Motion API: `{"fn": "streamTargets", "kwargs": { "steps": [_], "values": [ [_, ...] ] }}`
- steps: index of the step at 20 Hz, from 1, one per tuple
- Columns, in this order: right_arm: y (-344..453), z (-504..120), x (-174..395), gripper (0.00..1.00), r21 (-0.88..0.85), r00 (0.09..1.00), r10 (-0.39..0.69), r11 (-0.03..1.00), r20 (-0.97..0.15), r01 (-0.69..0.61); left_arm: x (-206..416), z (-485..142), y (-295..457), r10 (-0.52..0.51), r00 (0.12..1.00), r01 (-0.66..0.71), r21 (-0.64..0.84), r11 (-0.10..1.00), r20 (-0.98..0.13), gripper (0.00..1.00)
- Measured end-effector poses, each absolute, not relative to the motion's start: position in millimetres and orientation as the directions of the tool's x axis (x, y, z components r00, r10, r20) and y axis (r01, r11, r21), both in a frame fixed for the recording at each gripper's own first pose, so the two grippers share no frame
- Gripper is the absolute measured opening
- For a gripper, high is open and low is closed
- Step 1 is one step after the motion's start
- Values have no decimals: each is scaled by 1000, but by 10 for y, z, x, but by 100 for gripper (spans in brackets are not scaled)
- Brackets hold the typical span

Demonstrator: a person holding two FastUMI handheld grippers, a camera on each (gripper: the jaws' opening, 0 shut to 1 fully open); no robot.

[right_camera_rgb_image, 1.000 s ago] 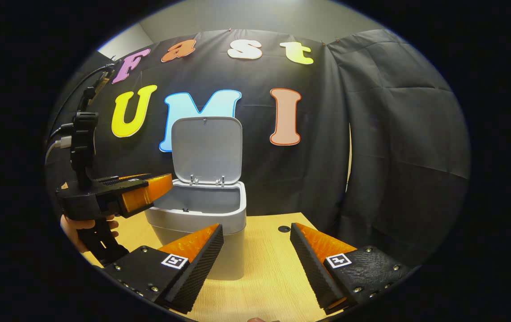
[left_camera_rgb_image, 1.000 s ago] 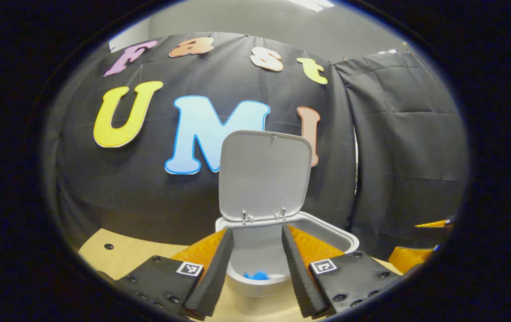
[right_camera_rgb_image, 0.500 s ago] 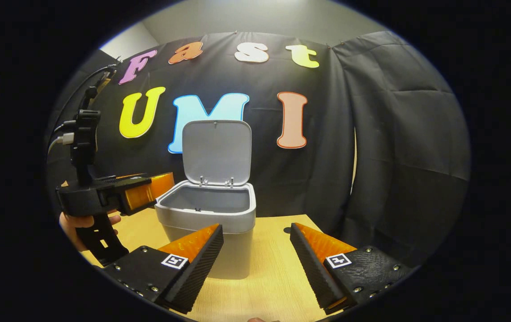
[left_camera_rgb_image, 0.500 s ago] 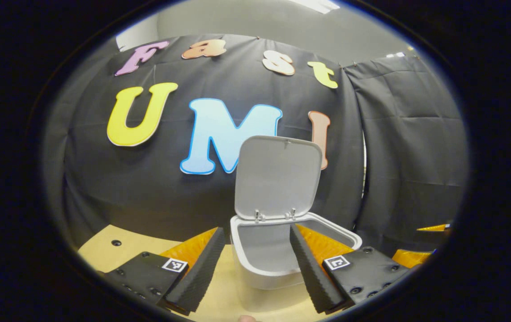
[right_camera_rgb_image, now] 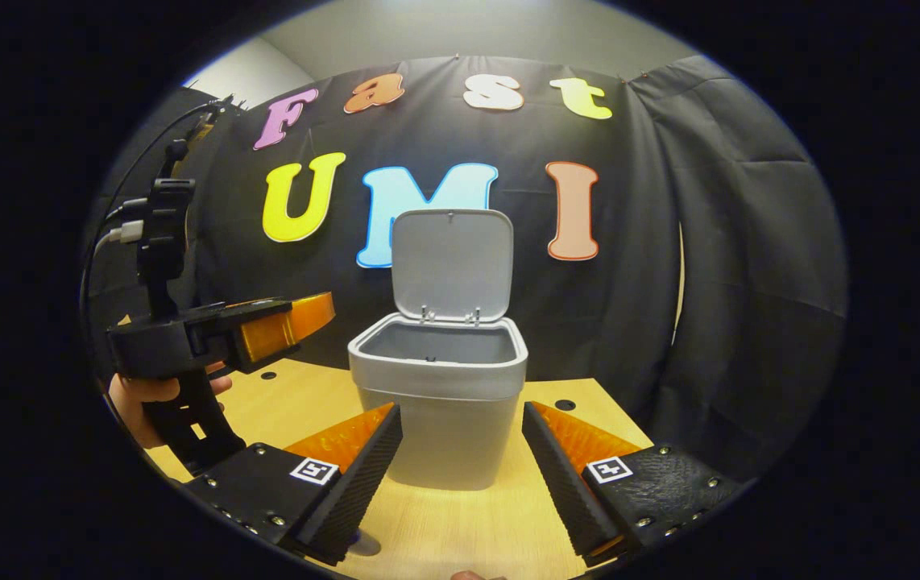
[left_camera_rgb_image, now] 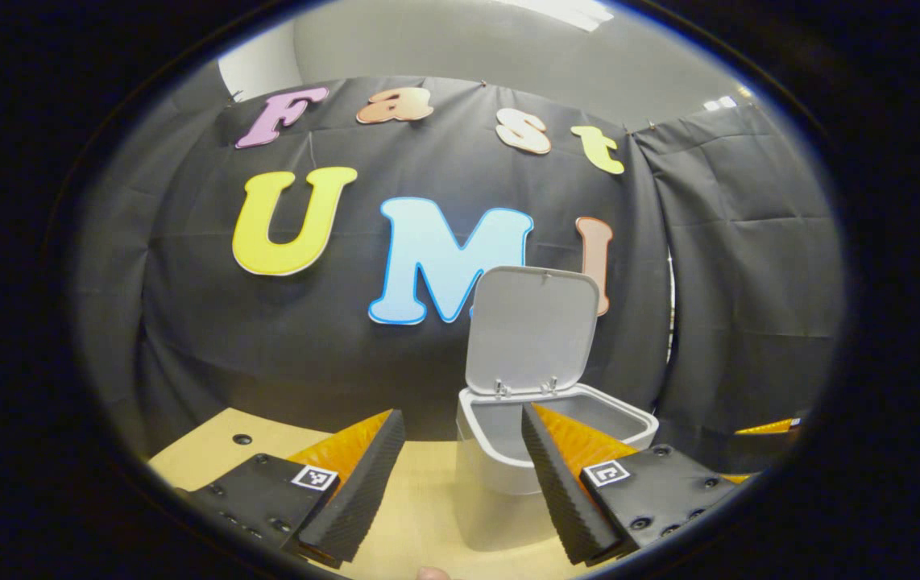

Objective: Press the lid of the desktop garbage bin to open it, pick up the crumpled paper on the desktop and throw it into the bin, then pick up the pop can on the desktop and drop it into the bin, and finally close the garbage bin lid.

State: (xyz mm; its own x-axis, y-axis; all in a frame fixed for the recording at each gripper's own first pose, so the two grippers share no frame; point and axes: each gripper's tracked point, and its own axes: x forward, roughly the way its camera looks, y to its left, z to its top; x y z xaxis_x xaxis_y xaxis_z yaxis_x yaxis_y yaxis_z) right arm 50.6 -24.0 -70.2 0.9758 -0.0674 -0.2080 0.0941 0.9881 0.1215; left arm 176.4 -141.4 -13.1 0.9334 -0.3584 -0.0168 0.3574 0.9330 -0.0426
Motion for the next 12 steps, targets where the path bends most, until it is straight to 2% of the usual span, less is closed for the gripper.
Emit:
{"fn": "streamTargets", "kwargs": {
  "steps": [7,12],
  "values": [
    [307,-875,412,96,141,965,65,990,-254,-29,1496,-108,-965,-307,952,306,-37,951,-14,96],
    [643,-1122,331,96,161,935,132,983,-330,-82,1288,-84,-648,-276,961,276,-17,961,-8,96]
  ]
}}
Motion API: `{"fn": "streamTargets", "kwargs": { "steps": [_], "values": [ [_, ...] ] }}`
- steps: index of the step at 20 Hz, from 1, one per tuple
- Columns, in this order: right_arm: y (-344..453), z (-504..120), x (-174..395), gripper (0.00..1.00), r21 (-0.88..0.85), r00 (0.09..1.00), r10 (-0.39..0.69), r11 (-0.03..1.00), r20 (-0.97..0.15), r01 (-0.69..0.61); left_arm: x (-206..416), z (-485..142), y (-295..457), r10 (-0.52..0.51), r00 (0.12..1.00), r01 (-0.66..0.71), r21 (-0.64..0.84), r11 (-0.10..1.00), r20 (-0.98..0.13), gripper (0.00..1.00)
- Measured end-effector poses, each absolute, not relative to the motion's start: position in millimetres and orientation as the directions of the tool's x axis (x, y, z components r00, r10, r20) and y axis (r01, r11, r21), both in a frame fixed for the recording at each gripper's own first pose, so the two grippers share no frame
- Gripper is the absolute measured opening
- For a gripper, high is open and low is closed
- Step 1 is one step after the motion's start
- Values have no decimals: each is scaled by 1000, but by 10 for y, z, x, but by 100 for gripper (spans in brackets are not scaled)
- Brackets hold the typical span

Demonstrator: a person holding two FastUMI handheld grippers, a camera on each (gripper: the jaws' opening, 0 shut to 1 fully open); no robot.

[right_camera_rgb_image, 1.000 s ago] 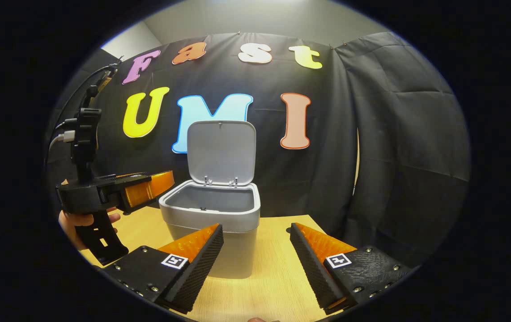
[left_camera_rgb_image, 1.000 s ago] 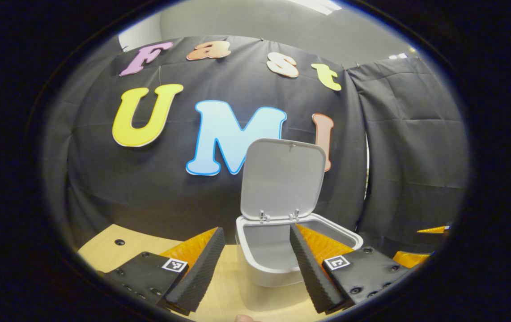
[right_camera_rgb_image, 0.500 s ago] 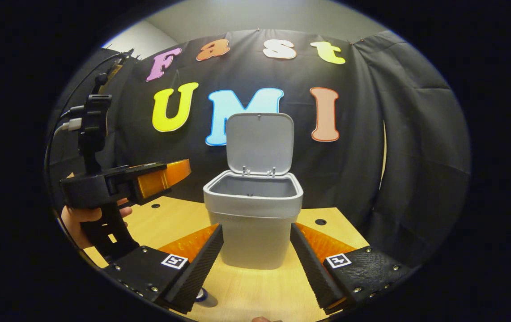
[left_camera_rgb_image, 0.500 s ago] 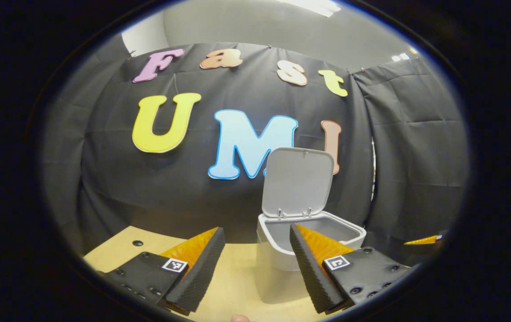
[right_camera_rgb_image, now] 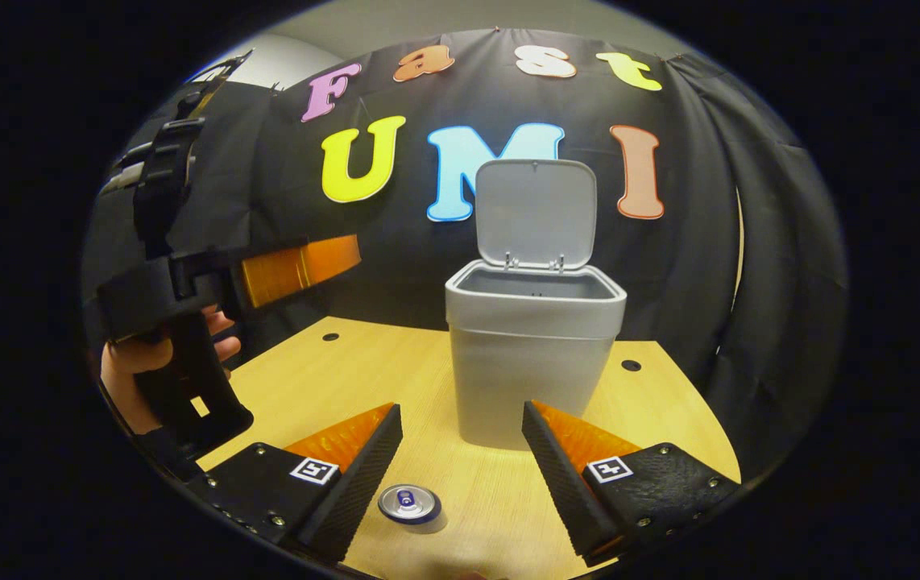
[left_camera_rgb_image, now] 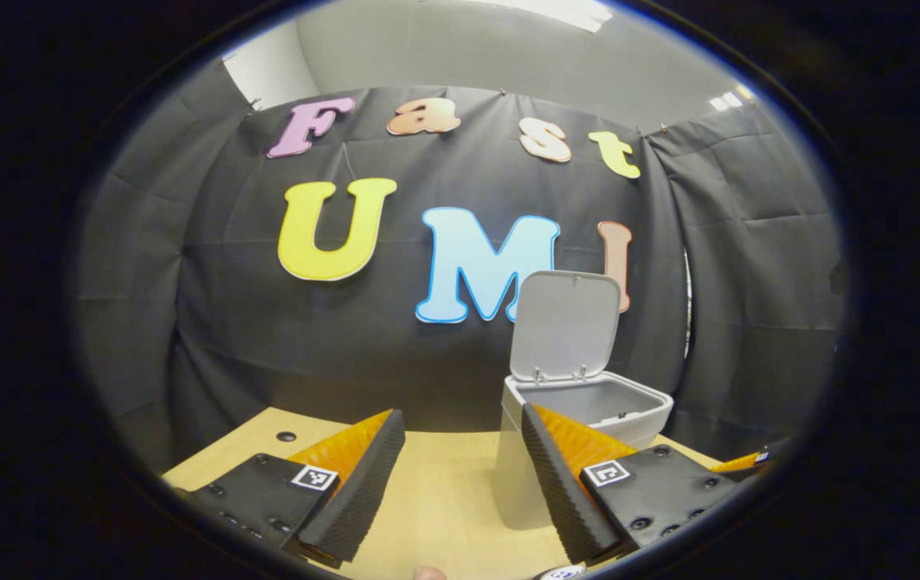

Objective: Press the lid of the desktop garbage bin to open it, pick up the crumpled paper on the desktop and throw it into the bin, then pick up the pop can on the desktop and drop it into the bin, and finally close the garbage bin lid.

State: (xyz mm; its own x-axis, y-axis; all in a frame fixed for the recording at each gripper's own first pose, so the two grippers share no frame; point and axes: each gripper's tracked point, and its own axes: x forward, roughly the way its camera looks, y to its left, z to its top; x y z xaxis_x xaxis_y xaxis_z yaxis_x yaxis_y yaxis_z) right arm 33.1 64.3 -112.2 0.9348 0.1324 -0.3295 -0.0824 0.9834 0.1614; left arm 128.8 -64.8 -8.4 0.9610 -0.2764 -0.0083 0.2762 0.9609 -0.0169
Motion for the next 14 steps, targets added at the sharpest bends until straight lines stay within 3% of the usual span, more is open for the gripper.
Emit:
{"fn": "streamTargets", "kwargs": {
  "steps": [14],
  "values": [
    [1112,-1710,206,96,159,820,259,966,-510,-205,900,-188,-372,-242,970,241,-14,970,-37,95]
  ]
}}
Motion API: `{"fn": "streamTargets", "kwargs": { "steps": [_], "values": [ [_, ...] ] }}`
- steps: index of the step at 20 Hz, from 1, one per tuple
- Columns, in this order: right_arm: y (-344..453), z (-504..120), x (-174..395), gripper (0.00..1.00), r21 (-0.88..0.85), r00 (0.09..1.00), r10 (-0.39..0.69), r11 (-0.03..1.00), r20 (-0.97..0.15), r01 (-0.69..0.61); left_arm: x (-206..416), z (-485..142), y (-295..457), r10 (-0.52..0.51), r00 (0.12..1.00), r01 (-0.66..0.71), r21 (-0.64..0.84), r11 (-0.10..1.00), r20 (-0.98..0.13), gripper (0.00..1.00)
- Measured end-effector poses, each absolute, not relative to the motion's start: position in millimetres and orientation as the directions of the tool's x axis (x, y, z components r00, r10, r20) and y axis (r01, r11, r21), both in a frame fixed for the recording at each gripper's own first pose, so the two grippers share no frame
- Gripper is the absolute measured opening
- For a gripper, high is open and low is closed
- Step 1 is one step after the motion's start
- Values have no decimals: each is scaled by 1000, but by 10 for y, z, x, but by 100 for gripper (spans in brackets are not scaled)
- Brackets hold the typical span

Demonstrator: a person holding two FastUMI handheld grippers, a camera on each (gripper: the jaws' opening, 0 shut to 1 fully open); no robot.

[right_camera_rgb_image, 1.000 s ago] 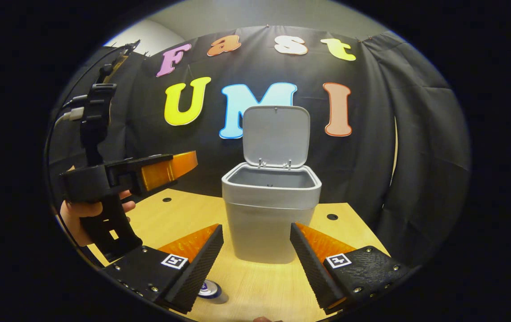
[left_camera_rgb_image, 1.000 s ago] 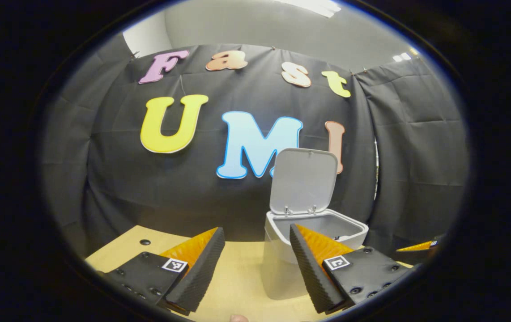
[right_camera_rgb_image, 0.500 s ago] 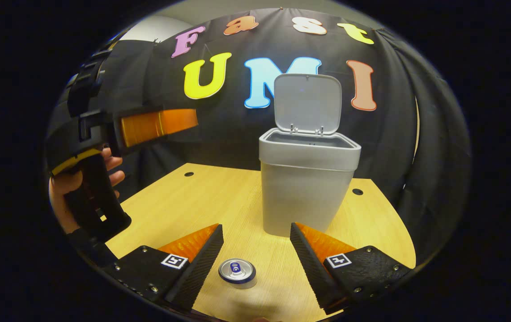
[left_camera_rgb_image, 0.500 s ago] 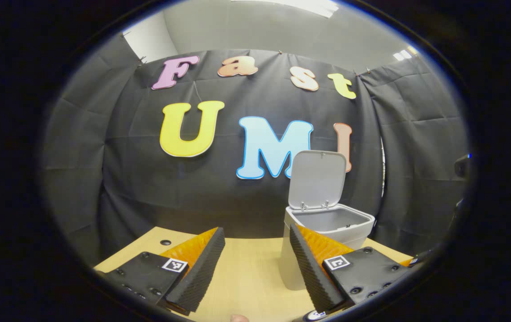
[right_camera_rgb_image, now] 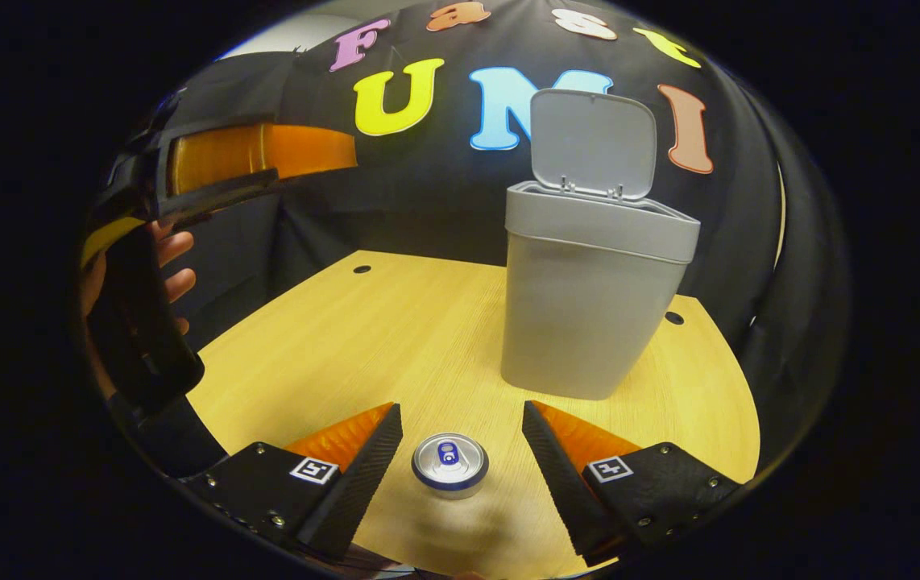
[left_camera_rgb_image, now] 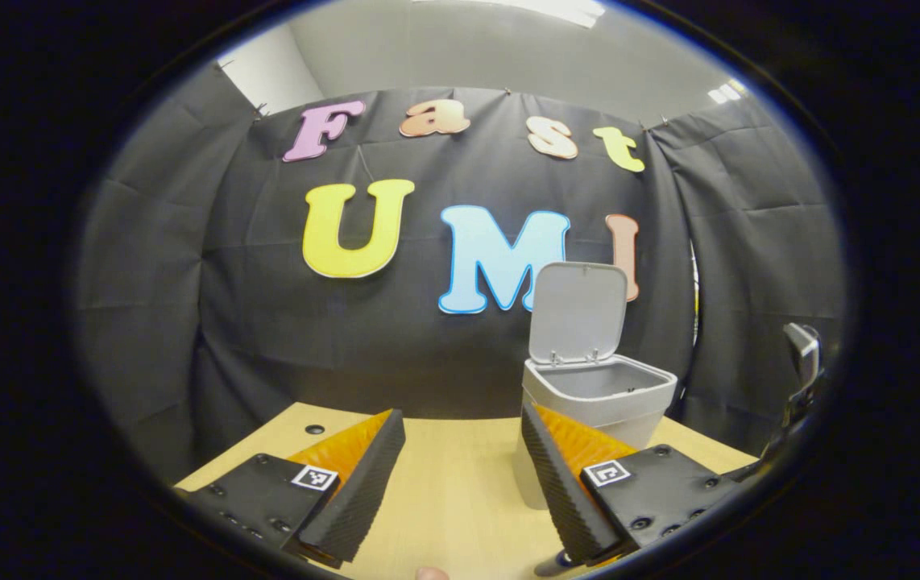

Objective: Press the lid of the desktop garbage bin to open it, pick up the crumpled paper on the desktop and throw it into the bin, then pick up the pop can on the desktop and drop it into the bin, and finally close the garbage bin lid.

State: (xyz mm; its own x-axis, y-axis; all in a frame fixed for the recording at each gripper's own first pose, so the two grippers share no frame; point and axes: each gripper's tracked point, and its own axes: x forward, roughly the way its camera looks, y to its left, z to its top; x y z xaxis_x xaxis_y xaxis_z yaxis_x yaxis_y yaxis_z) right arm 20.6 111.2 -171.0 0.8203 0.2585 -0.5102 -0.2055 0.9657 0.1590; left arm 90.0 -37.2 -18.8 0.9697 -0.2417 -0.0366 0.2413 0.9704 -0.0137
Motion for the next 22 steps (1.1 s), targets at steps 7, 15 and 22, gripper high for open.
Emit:
{"fn": "streamTargets", "kwargs": {
  "steps": [7,15,22],
  "values": [
    [1238,-2037,73,96,174,745,305,952,-593,-251,764,-314,-211,-189,980,188,-16,982,-69,96],
    [1280,-2397,30,96,166,686,310,949,-658,-270,618,-307,-56,-144,987,143,-18,990,-65,96],
    [1310,-2486,82,96,138,668,304,947,-680,-291,592,-271,-6,-112,992,113,16,993,-54,95]
  ]
}}
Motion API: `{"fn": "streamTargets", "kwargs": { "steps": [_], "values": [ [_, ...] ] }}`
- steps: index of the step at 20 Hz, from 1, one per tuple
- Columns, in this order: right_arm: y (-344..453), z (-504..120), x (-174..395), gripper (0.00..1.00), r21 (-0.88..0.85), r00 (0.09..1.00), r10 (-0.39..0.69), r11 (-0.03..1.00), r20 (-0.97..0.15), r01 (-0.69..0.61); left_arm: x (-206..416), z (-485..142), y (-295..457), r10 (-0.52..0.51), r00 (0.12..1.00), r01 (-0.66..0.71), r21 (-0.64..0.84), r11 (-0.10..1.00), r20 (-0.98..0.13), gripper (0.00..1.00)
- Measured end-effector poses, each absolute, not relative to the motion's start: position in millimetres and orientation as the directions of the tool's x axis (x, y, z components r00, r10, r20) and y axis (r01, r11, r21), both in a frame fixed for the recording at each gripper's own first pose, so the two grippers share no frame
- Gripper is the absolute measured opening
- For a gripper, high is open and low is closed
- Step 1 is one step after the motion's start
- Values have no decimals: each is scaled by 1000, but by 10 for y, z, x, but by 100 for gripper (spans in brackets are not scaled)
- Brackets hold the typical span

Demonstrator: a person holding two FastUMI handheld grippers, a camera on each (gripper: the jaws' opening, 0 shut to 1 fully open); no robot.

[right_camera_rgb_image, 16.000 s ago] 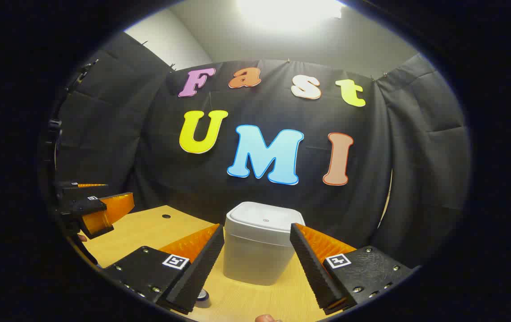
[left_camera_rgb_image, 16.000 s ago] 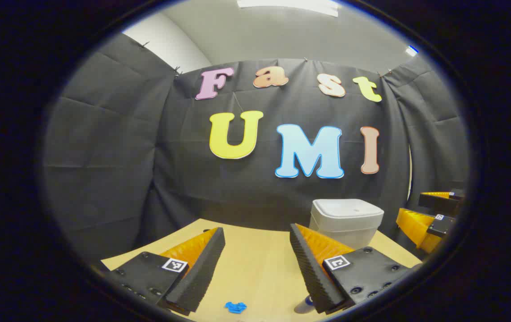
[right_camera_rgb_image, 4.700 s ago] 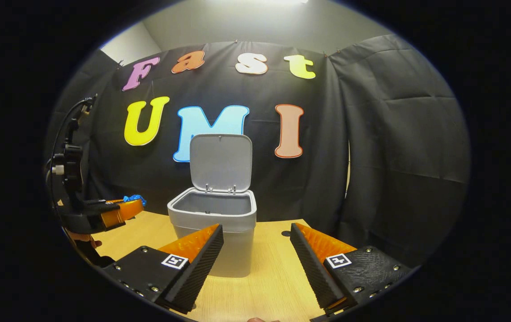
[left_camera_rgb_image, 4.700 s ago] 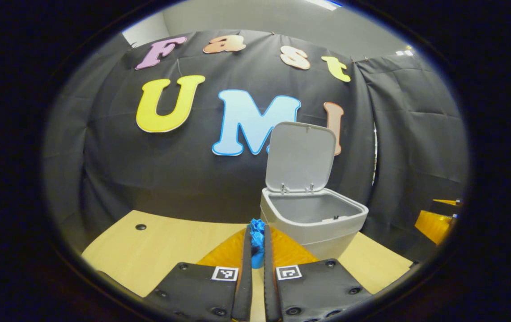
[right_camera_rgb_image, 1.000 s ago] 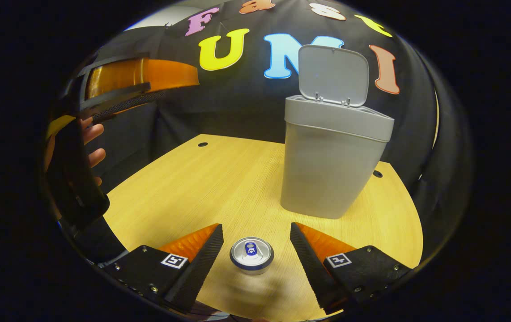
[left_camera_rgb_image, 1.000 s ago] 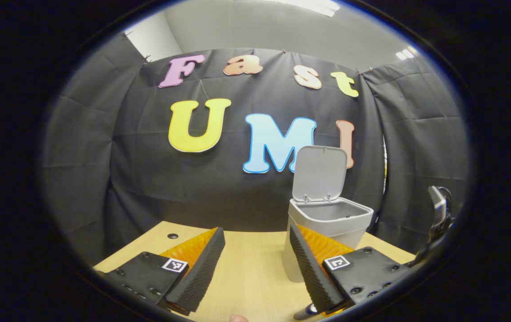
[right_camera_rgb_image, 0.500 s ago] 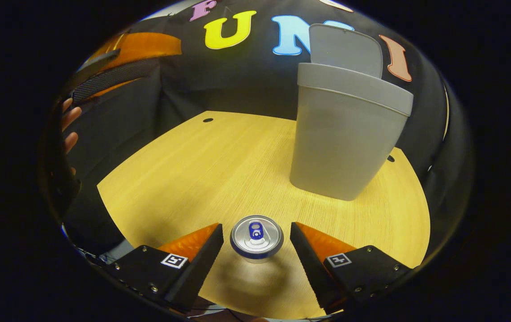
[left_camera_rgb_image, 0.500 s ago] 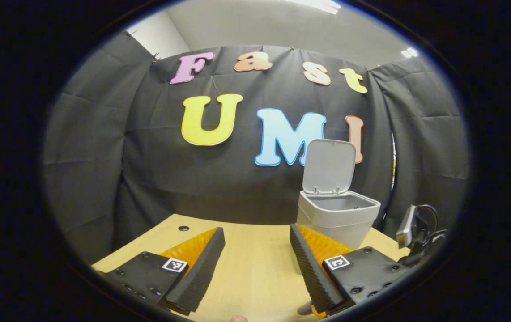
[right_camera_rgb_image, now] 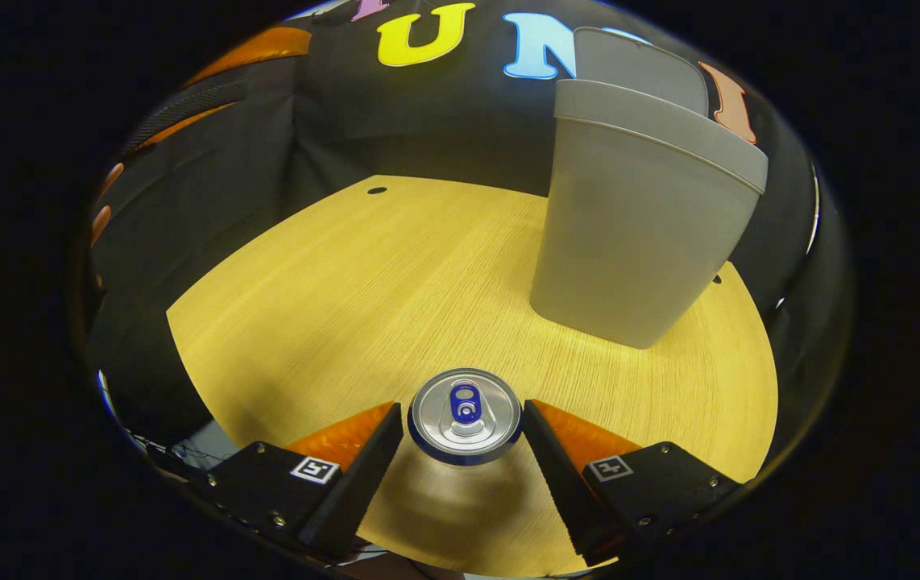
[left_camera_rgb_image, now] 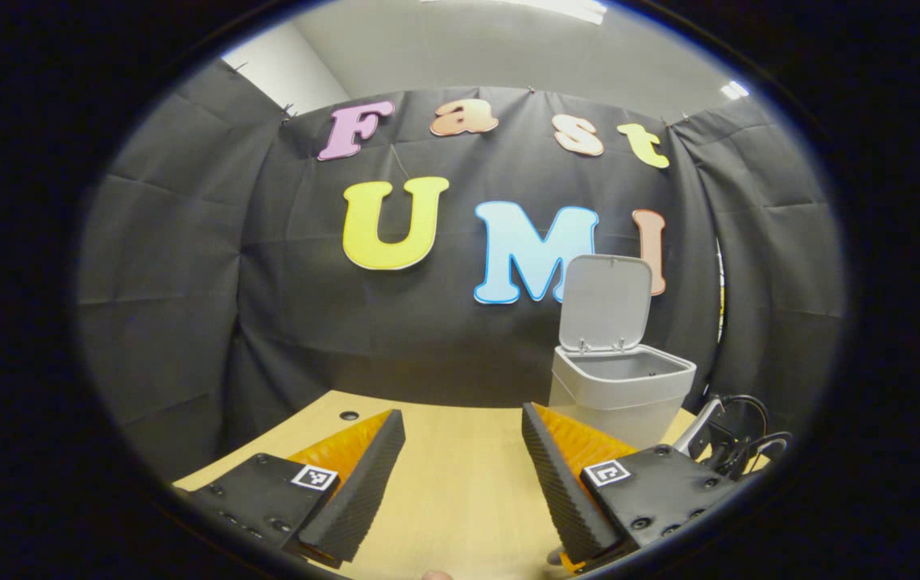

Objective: Press the lid of the desktop garbage bin to open it, pick up the crumpled paper on the desktop and throw it into the bin, then pick up the pop can on the desktop and drop it into the bin, and finally close the garbage bin lid.

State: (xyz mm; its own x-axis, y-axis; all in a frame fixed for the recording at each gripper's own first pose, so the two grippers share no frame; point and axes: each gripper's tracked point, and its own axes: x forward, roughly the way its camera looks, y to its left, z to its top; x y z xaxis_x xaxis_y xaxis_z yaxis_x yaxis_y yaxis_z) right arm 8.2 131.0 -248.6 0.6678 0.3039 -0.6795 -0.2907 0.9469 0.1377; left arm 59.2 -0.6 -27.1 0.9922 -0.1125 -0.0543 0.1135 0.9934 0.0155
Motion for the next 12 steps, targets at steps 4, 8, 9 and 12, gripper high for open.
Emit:
{"fn": "streamTargets", "kwargs": {
  "steps": [4,8,9,12],
  "values": [
    [1246,-2463,88,85,122,674,292,950,-678,-289,620,-283,-37,-118,992,119,7,993,-52,95],
    [1148,-2353,104,84,110,702,283,953,-653,-282,659,-346,-105,-129,990,129,-4,992,-63,96],
    [1122,-2316,112,84,111,712,281,954,-643,-277,669,-347,-123,-131,989,131,-4,991,-62,96],
    [1042,-2134,120,82,119,738,280,957,-614,-265,698,-364,-178,-141,988,140,-7,990,-61,95]
  ]
}}
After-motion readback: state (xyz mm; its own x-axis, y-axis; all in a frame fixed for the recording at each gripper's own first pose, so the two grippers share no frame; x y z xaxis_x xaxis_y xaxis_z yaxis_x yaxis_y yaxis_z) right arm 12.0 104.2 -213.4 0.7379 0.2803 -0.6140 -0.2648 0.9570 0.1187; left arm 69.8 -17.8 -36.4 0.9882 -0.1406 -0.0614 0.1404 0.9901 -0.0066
